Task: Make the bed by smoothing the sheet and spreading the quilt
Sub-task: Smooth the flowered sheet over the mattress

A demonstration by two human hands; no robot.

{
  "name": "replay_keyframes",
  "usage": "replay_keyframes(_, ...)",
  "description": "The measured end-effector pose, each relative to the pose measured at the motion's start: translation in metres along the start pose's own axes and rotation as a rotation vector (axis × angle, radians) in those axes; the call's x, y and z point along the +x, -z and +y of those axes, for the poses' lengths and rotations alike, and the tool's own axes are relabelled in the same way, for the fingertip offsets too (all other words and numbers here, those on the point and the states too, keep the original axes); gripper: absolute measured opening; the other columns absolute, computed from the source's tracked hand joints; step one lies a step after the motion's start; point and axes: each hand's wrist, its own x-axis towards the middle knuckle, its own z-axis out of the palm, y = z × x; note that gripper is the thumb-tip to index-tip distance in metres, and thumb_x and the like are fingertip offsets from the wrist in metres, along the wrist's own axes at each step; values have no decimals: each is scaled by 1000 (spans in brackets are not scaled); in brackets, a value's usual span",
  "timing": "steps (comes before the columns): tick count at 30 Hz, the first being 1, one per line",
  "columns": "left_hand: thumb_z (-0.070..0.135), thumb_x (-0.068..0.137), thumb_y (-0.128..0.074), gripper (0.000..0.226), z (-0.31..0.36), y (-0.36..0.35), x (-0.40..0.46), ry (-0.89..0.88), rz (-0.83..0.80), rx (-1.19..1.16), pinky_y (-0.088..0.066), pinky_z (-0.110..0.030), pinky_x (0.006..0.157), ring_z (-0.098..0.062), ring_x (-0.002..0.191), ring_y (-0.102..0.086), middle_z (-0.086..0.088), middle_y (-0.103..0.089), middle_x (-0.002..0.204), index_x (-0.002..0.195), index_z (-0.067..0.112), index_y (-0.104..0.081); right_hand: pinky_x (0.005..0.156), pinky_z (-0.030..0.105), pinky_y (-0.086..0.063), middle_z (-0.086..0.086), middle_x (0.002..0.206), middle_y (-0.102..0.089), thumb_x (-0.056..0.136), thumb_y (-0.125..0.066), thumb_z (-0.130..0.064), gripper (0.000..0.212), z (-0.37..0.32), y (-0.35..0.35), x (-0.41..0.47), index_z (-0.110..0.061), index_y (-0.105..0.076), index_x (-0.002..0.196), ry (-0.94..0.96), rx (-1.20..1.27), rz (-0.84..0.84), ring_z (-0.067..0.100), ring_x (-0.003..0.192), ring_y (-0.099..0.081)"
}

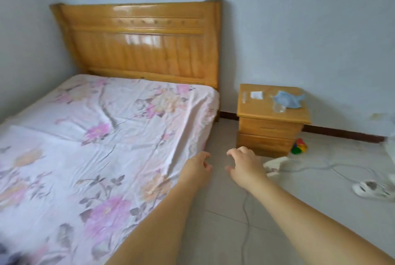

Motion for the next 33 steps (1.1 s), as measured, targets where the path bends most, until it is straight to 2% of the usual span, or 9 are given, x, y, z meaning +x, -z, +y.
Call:
replay_keyframes(7, 21, 93, -50, 38, -63, 40, 36, 212, 135, -117, -51, -32, 86, -23, 103, -60, -2, -62, 116, 132, 22, -50, 100, 36, -37, 2, 134, -45, 94, -52, -34, 40, -66, -29, 88, -23, -46, 132, 246, -30, -116, 22, 125, -42)
replay_keyframes(11, 20, 94, -50, 38, -74, 44, 75, 284, 186, -134, -47, -26, 74, -22, 99, -61, -3, -62, 116, 131, 21, -50, 100, 36, -36, 2, 136, -42, 94, -50, -33, 42, -62, -41, 143, -22, -44, 134, 311, -69, -203, 22, 128, -39)
replay_keyframes(15, 20, 94, -49, 36, -65, 37, 133, 376, 212, -159, -47, -29, 81, -21, 97, -59, -1, -62, 112, 131, 21, -50, 99, 35, -36, 2, 135, -43, 95, -49, -32, 36, -29, -45, 209, -23, -46, 130, 352, -127, -328, 23, 126, -39)
replay_keyframes(22, 20, 94, -49, 38, -30, 10, 241, 473, 169, -217, -46, -27, 92, -20, 109, -57, -2, -61, 120, 132, 22, -49, 101, 37, -37, 4, 132, -46, 97, -46, -32, 36, 48, -31, 331, -23, -47, 131, 381, -345, -525, 25, 124, -42)
replay_keyframes(28, 21, 94, -47, 36, -40, -10, 301, 536, 58, -198, -42, -22, 79, -19, 105, -59, 1, -62, 119, 129, 23, -52, 101, 36, -35, 3, 127, -49, 97, -44, -25, 28, 64, -50, 407, -26, -53, 124, 440, -483, -619, 23, 121, -43)
replay_keyframes(33, 20, 96, -45, 37, -73, -9, 349, 615, 28, -237, -43, -23, 82, -21, 110, -57, -2, -59, 125, 133, 22, -49, 101, 36, -34, 2, 126, -50, 97, -44, -18, 30, 52, -82, 459, -25, -53, 125, 522, -524, -660, 23, 119, -43)
